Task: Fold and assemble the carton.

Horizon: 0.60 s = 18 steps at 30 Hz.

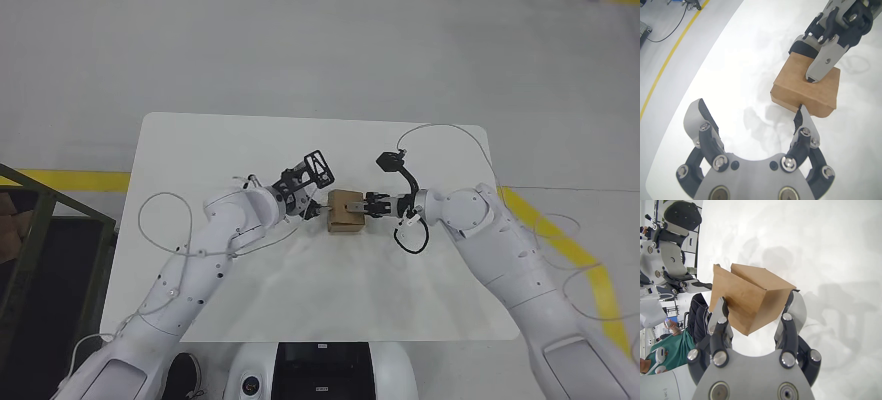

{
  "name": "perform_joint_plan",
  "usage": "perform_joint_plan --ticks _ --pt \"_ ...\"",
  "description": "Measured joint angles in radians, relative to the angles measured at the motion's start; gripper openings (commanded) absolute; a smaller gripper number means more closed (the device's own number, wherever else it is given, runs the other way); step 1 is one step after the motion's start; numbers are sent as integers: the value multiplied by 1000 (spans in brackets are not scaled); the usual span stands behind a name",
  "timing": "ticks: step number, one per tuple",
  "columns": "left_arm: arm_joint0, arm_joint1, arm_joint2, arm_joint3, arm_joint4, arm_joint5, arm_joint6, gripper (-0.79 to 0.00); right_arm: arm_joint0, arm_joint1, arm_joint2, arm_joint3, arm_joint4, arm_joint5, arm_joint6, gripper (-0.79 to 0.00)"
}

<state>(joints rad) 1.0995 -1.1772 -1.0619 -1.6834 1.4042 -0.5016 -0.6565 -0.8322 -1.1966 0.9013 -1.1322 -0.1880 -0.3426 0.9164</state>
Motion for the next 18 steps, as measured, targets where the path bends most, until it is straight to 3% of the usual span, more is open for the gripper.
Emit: perform_joint_plan --ticks 10,18 --pt "-17 -7 31 19 13 8 -2 0 8 -5 -7 17 11 -10 7 -209" --pt "5 3 -23 22 10 5 11 0 18 -10 -12 39 19 -13 9 -182"
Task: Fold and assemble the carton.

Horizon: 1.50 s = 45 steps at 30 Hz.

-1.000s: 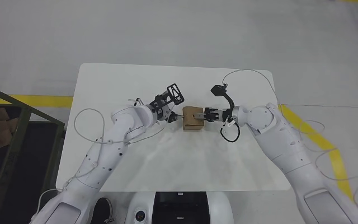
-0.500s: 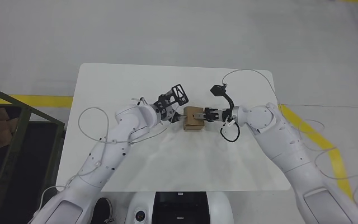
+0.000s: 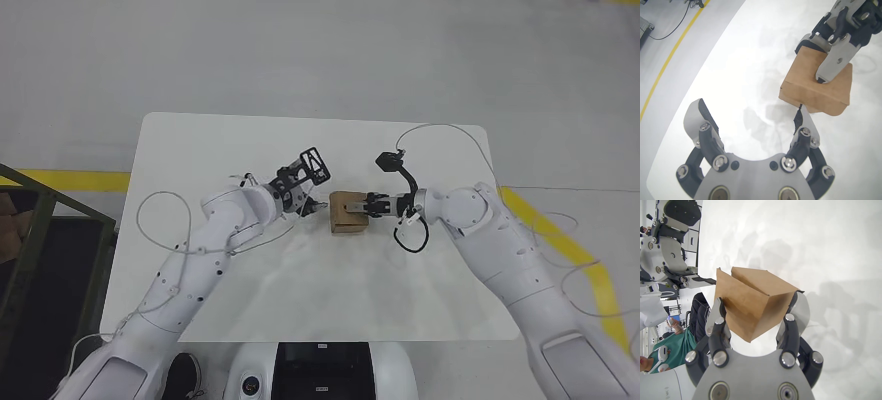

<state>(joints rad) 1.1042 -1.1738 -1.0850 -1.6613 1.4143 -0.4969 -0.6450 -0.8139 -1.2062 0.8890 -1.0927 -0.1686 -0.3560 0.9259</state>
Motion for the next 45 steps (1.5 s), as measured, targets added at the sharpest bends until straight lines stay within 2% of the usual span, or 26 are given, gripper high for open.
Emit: perform_joint_plan --ticks 12,30,32,34,36,39,40,45 --pt "-16 -10 51 -8 6 -1 -7 0 8 -4 -5 9 2 -1 4 -163" --pt "-23 -14 57 -7 7 5 -10 0 8 -8 -3 30 19 -22 4 -154" --pt "-20 -12 47 -3 7 5 -8 0 5 -8 3 36 30 -33 -3 -120" --pt "-16 -11 41 -2 7 3 -6 0 -1 -6 13 42 41 -46 -15 0" --pt "-13 -10 40 -6 7 2 -6 0 -7 -3 23 43 43 -53 -29 0" --pt "-12 -11 44 -12 8 1 -8 0 -15 1 33 36 42 -53 -29 -52" --pt "-13 -11 46 -12 8 1 -9 0 -17 2 36 33 42 -51 -27 -123" --pt "-17 -12 45 -8 8 0 -9 0 -27 8 46 28 39 -38 -8 -206"
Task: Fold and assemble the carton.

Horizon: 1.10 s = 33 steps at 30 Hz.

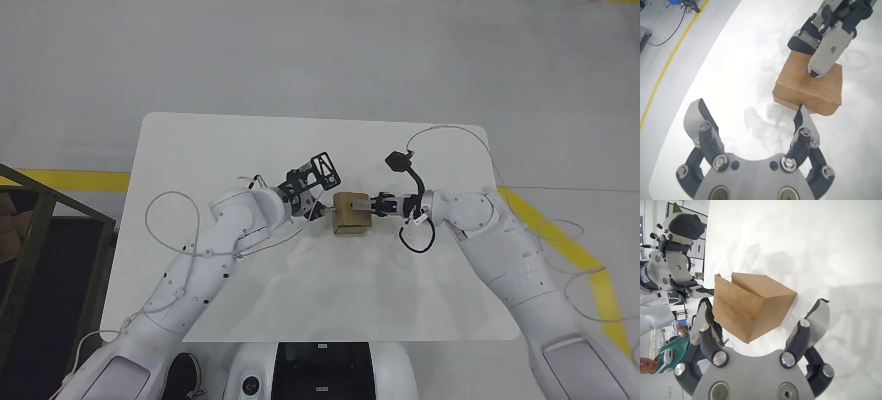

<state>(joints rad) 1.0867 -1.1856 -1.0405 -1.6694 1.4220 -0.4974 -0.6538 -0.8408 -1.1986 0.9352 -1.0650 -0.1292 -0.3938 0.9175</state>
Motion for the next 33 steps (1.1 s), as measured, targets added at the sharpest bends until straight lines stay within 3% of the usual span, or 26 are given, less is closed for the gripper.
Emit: perform_joint_plan --ticks 1,3,5,6,33 --pt "1 0 -3 1 -1 0 0 0 -2 1 2 1 0 0 2 -249" --pt "3 1 -9 1 -4 0 1 0 -5 3 6 2 -2 3 8 -265" --pt "4 2 -12 -1 -4 0 1 0 -7 4 7 -1 -3 4 10 -409" --pt "5 2 -13 -3 -4 -1 1 0 -9 4 7 -4 -2 4 11 -416" --pt "33 6 -11 -11 15 -11 8 0 -6 0 -2 8 18 -10 10 -369"
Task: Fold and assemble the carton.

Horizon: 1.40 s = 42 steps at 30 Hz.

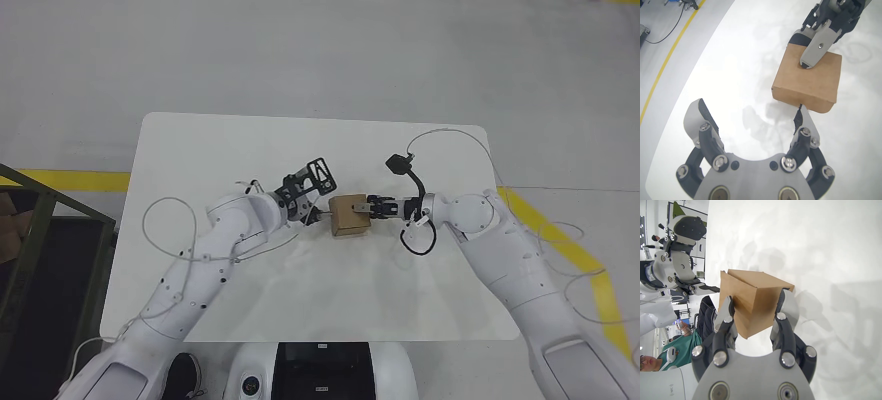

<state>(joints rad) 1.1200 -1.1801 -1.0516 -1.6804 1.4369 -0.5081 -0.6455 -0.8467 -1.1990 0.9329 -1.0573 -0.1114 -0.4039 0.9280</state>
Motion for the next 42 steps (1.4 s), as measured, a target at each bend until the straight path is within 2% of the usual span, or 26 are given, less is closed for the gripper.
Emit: perform_joint_plan --ticks 12,27,38,42 --pt "-2 2 -3 27 16 -11 -4 0 0 -1 -3 3 3 -2 -2 -320" --pt "-32 -7 28 9 17 -5 -25 0 7 -6 -12 12 6 0 0 -320" --pt "-63 -13 63 29 20 -54 -73 0 10 -10 -22 12 4 -5 2 -292" --pt "-85 -14 75 29 34 -86 -112 0 16 -13 -30 19 6 -7 7 -243"
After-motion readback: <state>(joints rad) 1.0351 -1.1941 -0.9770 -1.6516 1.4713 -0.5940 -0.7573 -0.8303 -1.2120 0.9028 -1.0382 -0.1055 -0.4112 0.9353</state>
